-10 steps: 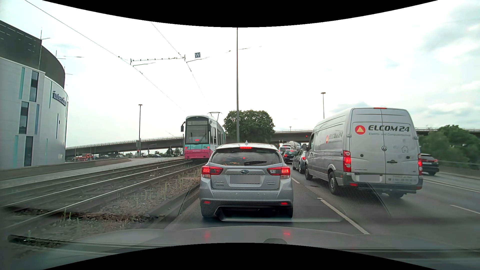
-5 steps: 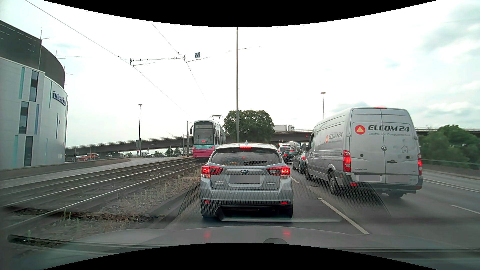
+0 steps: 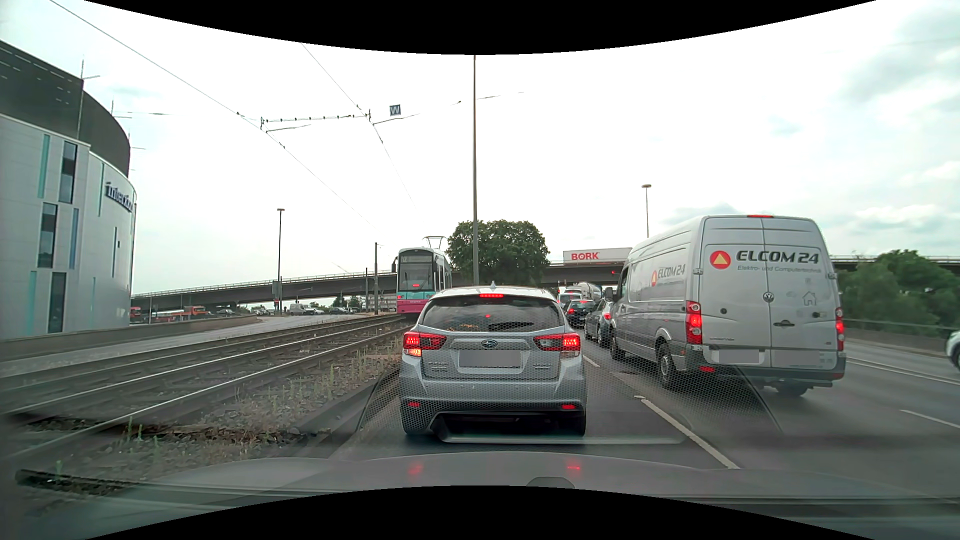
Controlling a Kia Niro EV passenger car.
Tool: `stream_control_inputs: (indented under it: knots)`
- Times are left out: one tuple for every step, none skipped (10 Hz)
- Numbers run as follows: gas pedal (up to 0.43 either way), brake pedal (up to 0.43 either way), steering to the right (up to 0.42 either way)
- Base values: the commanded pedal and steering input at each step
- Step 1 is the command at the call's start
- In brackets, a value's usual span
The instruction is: Follow the waypoints while adhering to traffic rules and regulations
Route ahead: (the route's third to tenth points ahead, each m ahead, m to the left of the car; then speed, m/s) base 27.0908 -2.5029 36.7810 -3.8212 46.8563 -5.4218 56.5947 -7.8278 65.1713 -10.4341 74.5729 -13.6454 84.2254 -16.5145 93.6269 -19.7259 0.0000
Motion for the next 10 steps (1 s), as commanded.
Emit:
stream_control_inputs:
  knots:
    - [0.0, 0.226, -0.008]
    - [0.0, 0.226, -0.008]
    - [0.0, 0.232, -0.008]
    - [0.0, 0.232, -0.008]
    - [0.0, 0.232, -0.008]
    - [0.0, 0.226, -0.008]
    - [0.0, 0.226, -0.008]
    - [0.0, 0.232, -0.008]
    - [0.0, 0.226, -0.008]
    - [0.0, 0.226, -0.008]
